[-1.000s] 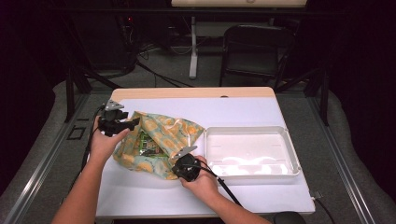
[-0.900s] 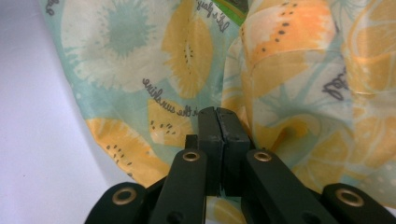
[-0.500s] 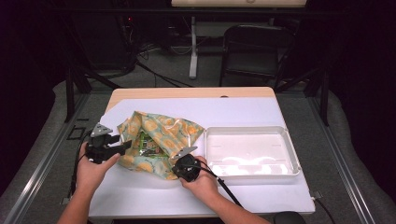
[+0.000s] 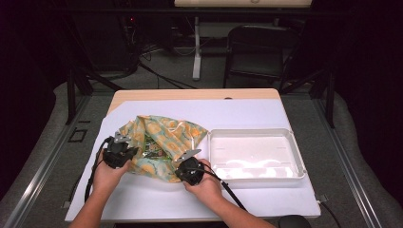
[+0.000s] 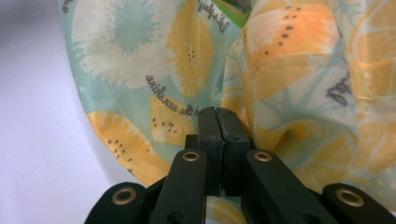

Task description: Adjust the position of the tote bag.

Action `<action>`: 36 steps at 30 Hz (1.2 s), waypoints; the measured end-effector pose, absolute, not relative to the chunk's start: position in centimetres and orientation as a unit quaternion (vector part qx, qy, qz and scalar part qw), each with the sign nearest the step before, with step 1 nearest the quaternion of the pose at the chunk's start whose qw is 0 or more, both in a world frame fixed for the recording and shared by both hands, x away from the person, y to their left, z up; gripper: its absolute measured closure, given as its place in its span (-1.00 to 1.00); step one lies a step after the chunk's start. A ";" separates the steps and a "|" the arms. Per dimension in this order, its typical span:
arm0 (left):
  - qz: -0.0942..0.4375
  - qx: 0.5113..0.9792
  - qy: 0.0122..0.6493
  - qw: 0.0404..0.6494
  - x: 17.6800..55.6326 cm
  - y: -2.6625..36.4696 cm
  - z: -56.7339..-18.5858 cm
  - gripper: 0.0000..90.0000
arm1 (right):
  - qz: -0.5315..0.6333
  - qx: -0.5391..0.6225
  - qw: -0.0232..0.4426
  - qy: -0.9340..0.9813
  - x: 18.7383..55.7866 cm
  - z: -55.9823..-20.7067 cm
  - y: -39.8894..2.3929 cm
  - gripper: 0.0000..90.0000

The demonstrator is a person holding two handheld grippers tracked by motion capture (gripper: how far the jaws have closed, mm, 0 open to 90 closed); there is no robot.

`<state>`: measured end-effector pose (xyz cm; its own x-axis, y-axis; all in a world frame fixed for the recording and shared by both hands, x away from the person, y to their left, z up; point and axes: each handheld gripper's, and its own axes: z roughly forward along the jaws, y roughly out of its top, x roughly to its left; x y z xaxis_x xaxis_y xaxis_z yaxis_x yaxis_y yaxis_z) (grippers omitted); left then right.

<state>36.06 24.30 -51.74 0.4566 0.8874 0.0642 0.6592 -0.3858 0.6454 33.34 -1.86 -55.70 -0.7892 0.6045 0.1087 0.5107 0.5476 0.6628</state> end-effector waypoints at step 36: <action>0.207 0.825 0.477 0.221 34.1 25.3 -54.5 0.86 | 0.438 0.291 0.083 0.847 33.1 -50.2 0.8 0.81</action>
